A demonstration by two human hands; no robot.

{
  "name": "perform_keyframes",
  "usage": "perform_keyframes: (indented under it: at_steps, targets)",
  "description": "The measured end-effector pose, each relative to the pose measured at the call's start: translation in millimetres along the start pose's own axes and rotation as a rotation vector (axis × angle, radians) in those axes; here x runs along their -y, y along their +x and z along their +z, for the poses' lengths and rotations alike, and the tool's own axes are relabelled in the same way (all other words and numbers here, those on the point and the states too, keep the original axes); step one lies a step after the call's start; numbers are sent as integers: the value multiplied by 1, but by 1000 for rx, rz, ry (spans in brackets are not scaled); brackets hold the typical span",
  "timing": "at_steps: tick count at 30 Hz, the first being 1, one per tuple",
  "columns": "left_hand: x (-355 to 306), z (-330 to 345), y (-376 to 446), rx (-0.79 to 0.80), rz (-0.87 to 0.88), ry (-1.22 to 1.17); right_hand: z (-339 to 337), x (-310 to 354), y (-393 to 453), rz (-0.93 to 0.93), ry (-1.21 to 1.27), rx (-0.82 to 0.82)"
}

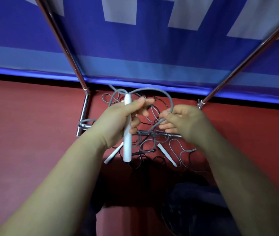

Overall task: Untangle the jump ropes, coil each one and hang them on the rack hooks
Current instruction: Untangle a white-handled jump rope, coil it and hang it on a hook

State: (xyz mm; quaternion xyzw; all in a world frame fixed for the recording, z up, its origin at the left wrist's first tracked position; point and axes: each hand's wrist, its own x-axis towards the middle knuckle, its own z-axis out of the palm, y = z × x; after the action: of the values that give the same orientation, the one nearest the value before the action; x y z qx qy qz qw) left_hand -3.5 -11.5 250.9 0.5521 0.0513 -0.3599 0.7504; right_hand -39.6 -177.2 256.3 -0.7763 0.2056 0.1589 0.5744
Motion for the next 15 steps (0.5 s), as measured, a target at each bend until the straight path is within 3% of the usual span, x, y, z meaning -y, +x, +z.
perform_keyframes:
  at_steps: [5,9,10,15]
  targets:
    - [9,5,-6,-54,-23,593,-6,14,-6,93,460,77]
    - [6,7,-5,-46,4,439,-8,17,-6,97,635,88]
    - [6,7,-4,-38,12,366,-8,17,-6,71,598,85]
    - [2,5,-2,-30,11,71,0,7,-10,-60,-40,142]
